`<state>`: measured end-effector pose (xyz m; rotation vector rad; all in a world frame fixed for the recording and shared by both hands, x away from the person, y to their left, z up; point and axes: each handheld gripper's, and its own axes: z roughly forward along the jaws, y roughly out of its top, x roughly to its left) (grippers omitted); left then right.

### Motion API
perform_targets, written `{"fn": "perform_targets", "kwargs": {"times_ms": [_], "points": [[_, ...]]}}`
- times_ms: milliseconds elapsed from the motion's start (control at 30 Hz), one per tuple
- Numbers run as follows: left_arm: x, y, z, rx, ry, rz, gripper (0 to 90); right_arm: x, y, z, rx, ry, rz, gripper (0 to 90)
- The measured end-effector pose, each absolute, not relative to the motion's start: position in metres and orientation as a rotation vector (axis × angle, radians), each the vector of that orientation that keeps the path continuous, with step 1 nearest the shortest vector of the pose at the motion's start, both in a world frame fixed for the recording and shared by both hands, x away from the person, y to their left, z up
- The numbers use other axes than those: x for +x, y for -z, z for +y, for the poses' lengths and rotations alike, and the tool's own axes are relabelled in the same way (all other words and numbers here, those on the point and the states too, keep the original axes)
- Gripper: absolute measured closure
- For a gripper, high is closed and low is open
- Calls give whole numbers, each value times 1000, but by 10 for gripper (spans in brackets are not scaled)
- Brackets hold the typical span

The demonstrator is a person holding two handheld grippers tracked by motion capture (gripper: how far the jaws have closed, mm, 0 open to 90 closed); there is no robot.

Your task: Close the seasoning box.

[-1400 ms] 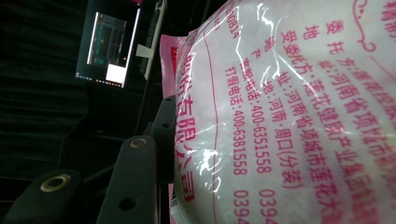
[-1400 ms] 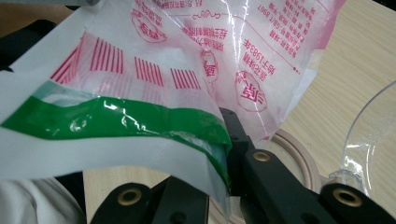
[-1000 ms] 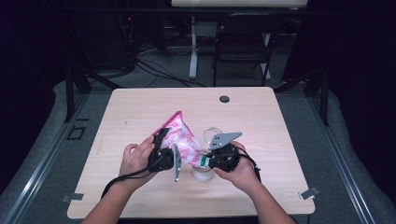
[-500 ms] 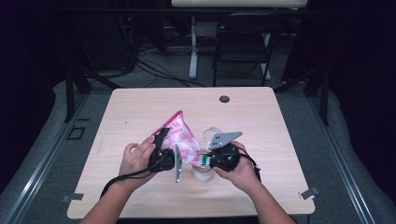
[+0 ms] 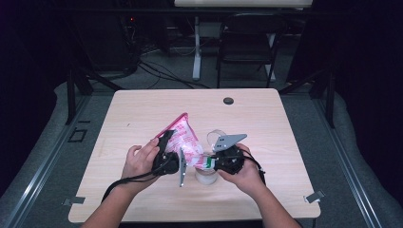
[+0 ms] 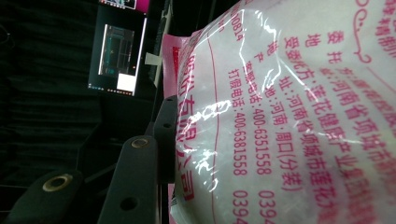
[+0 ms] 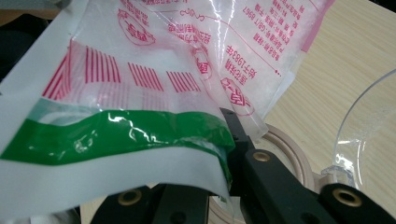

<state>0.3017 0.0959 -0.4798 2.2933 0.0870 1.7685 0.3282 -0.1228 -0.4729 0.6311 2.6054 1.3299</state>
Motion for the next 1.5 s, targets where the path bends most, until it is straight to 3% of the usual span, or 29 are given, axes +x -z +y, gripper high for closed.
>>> {"fn": "perform_targets", "kwargs": {"times_ms": [1500], "points": [[300, 475, 93, 2290, -1819, 23, 618, 330, 476, -124, 643, -1322, 2606, 900]]}}
